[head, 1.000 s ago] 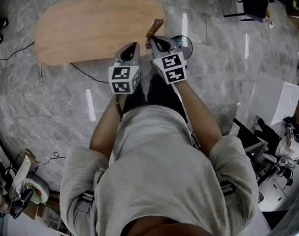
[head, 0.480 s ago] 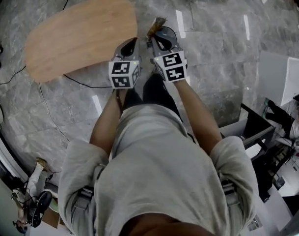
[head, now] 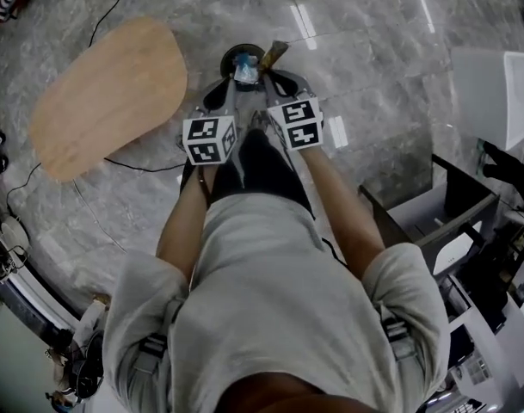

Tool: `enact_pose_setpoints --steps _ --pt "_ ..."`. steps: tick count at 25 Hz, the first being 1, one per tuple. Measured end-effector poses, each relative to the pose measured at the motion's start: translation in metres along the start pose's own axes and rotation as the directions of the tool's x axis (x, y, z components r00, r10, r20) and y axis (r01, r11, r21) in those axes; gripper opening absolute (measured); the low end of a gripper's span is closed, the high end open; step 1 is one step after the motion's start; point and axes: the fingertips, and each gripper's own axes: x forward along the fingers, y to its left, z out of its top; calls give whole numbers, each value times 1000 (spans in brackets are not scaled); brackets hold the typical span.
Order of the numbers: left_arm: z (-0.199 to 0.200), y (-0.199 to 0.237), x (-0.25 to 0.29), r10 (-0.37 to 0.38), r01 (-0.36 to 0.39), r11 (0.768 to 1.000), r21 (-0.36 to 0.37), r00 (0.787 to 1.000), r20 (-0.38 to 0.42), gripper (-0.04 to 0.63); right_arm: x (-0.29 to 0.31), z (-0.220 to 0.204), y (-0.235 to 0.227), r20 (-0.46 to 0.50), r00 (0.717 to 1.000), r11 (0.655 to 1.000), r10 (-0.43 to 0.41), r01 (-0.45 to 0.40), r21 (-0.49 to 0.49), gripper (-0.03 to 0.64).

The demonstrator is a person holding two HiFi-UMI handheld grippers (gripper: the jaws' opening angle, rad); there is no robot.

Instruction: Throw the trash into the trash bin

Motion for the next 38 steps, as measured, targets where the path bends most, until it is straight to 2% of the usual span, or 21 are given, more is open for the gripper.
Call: enact_pose_setpoints --steps 3,7,10,12,16,20,24,27,31,33,38 --pt "-6 3 7 29 -29 1000 -10 999 -33 18 9 -7 -16 -3 1000 1000 9 -9 21 8" --pt "-21 23 26 25 -28 999 -34 997 -69 18 41 -21 -18 -34 999 1000 15 -14 27 8" --pt "-41 41 58 1 0 1000 9 995 -104 18 80 -47 -24 -80 997 999 23 -21 29 9" --pt "-56 51 75 -10 13 1000 29 994 -113 18 100 -66 -26 -120 992 999 40 -41 -8 9" --pt "-108 77 106 -21 15 999 -40 990 -140 18 130 -104 -22 -173 983 994 63 -77 -75 9" --pt "-152 104 155 0 -1 1000 -12 989 -147 18 177 -149 -37 -181 981 997 63 -69 -28 8" --pt "-203 121 179 11 -16 999 -28 984 -175 18 215 -210 -46 -232 970 997 79 -79 10 8" --pt "-246 138 196 5 -12 999 -33 976 -216 18 250 -245 -53 -278 956 996 89 -94 -5 8" --pt "-302 174 228 -5 -12 998 -59 962 -271 18 298 -265 -62 -283 956 995 72 -87 -39 8" --pt "-320 186 238 -3 -10 999 -44 958 -288 18 312 -278 -61 -291 953 996 80 -91 -25 8" --pt "-347 205 259 -6 -17 997 -70 945 -328 18 347 -318 -52 -362 925 993 111 -121 -5 9"
